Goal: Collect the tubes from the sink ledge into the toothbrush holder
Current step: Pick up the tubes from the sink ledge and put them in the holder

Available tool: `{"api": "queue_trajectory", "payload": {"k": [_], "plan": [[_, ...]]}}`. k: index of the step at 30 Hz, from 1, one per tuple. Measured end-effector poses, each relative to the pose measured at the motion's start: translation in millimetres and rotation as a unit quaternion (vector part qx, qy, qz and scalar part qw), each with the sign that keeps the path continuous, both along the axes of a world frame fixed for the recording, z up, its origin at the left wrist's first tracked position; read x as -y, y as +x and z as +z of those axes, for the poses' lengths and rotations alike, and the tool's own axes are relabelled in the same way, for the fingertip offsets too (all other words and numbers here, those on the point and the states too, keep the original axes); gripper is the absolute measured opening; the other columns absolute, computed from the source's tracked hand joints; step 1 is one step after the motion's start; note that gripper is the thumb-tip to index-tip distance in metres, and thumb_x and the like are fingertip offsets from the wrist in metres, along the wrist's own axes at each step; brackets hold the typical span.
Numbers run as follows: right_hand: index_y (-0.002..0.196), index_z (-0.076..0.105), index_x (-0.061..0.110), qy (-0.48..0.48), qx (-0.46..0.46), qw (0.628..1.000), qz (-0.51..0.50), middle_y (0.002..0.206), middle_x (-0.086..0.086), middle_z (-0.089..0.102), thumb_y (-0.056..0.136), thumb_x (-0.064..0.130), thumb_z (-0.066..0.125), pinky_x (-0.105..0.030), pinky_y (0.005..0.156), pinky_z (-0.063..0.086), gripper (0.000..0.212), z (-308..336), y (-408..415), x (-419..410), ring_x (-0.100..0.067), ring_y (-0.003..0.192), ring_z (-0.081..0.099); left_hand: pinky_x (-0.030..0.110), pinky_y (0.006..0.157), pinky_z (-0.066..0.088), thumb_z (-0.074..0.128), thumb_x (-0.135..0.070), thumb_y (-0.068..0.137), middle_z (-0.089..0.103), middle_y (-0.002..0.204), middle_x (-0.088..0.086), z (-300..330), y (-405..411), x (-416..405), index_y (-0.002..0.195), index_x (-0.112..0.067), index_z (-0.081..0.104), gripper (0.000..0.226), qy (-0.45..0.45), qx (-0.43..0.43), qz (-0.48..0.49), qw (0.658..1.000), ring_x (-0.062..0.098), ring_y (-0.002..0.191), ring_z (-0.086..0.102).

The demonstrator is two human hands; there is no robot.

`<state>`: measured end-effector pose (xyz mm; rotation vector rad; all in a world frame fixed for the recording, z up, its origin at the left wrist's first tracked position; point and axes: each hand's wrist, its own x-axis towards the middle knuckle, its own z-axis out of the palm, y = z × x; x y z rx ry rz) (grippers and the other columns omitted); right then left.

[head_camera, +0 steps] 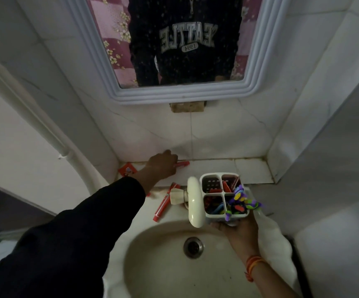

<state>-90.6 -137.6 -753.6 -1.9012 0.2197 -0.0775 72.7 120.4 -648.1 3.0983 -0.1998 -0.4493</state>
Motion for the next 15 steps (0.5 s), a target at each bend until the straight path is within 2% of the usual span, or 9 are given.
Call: {"api": "queue_trajectory", "payload": {"k": [4,6,8,11,13,15], "plan": [[0.121,0.061,0.024,-0.002,-0.016,1.000,-0.005,0.114,0.006,0.071,0.046,0.026,0.101,-0.025,0.089,0.053,0.085,3,-1,0,-0.004,0.107,0.065,0.035,0.093,0.058,0.090,-0.029,0.072,0.073,0.114,0.004,45,-6,15,0.118,-0.016,0.074,0.050,-0.161,0.016,0.058,0.985,0.020,0.102,0.069],[0.121,0.062,0.021,-0.001,-0.019,1.000,-0.004,0.111,0.007,0.072,0.047,0.024,0.101,-0.025,0.088,0.052,0.083,5,-1,-1,-0.003,0.105,0.065,0.036,0.091,0.060,0.088,-0.030,0.076,0.075,0.111,0.002,72,-14,24,0.117,-0.018,0.073,0.046,-0.210,0.074,0.052,0.973,0.019,0.097,0.072],[0.118,0.064,0.019,-0.001,-0.024,1.000,-0.005,0.106,0.008,0.074,0.048,0.022,0.100,-0.020,0.085,0.052,0.079,9,-3,-2,-0.003,0.101,0.066,0.036,0.090,0.060,0.076,-0.030,0.089,0.075,0.109,0.002,99,-26,35,0.118,-0.017,0.073,0.031,-0.233,0.124,0.023,0.964,0.016,0.094,0.072],[0.114,0.064,0.018,0.009,-0.027,1.000,0.012,0.101,0.011,0.072,0.051,0.014,0.099,-0.001,0.076,0.047,0.072,15,-4,-3,0.009,0.095,0.063,0.035,0.087,0.061,0.070,-0.028,0.095,0.077,0.101,0.001,136,-44,50,0.113,-0.016,0.076,0.022,-0.254,0.141,-0.041,0.956,0.014,0.087,0.073],[0.115,0.061,0.022,0.018,-0.026,0.999,0.022,0.102,0.015,0.071,0.052,0.010,0.098,0.002,0.074,0.045,0.074,18,-4,-2,0.019,0.091,0.061,0.028,0.085,0.059,0.074,-0.029,0.092,0.079,0.099,0.000,150,-54,60,0.111,-0.017,0.079,0.023,-0.243,0.133,-0.076,0.958,0.012,0.087,0.073],[0.115,0.060,0.028,0.025,-0.027,0.999,0.029,0.105,0.014,0.072,0.051,0.008,0.098,-0.001,0.077,0.048,0.076,17,-3,1,0.022,0.094,0.061,0.020,0.080,0.054,0.078,-0.028,0.088,0.079,0.102,-0.001,153,-62,72,0.111,-0.017,0.080,0.025,-0.222,0.118,-0.099,0.963,0.010,0.088,0.073]]}}
